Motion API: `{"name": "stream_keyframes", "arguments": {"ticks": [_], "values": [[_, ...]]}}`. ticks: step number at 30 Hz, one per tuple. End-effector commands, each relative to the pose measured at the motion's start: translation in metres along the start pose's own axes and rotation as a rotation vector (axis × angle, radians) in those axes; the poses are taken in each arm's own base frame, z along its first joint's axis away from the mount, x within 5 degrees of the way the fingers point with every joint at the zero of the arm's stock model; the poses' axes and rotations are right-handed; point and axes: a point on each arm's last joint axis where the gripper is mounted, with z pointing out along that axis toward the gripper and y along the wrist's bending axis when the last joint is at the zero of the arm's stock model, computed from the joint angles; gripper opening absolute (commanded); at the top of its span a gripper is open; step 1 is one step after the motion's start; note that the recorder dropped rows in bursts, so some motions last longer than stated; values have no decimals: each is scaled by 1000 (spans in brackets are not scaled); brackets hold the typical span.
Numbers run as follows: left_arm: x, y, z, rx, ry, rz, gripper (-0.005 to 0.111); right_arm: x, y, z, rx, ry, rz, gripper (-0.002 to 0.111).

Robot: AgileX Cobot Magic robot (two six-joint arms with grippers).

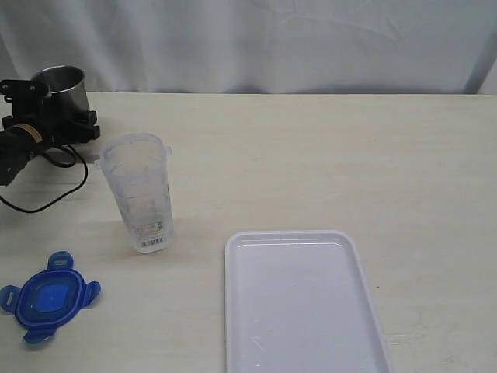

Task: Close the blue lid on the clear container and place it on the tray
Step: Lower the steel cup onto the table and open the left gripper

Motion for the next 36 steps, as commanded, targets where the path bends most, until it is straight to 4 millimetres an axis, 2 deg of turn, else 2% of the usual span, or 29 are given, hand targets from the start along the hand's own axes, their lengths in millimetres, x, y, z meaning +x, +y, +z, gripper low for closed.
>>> {"name": "stream_keyframes", "arguments": {"ticks": [1,13,18,20,27,36], "values": [[6,3,1,-34,61,-46,74,-1,0,0,5,-10,-5,4],[7,2,1,-20,74,-21,76,-1,0,0,5,-10,-5,4],[9,3,0,-25,94,-22,100,-1,0,0,5,-10,-5,4],[11,3,0,-35,111,-29,104,-1,0,0,5,-10,-5,4],[14,3,0,-25,145,-5,105,-1,0,0,5,-10,-5,4],[16,3,-1,-35,168,-59,105,-1,0,0,5,-10,-5,4]]}}
